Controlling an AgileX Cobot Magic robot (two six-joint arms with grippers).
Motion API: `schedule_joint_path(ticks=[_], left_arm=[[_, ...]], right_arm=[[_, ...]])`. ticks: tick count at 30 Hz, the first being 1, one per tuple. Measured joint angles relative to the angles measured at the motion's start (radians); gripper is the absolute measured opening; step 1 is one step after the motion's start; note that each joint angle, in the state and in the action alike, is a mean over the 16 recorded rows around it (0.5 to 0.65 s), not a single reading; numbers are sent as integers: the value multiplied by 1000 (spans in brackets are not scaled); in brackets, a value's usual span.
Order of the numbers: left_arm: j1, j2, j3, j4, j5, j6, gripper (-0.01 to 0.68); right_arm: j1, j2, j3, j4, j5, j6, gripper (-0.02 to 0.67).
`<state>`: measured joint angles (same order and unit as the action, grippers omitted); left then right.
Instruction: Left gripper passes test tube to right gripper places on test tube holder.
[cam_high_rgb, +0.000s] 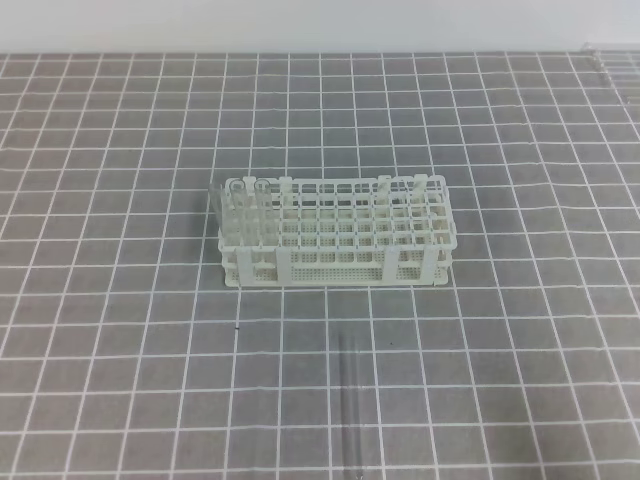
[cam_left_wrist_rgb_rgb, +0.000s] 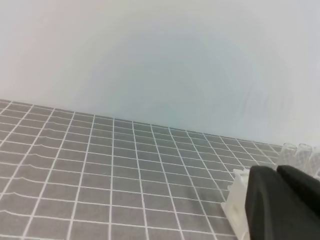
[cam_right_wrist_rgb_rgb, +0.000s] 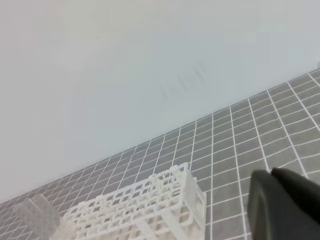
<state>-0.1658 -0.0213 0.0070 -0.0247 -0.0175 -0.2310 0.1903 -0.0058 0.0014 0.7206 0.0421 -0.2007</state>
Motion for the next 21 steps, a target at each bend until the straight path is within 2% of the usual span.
schedule_joint_path(ticks=[10, 16, 21], left_arm=[[0, 26, -55, -23, 60, -96, -2], [0, 145, -179, -28, 217, -131, -2], [0, 328, -334, -62, 406, -88, -2]], right_arm=[[0, 15, -28, 32, 60, -13, -13], [0, 104, -117, 18, 153, -16, -13], [0, 245, -236, -22, 265, -15, -13]])
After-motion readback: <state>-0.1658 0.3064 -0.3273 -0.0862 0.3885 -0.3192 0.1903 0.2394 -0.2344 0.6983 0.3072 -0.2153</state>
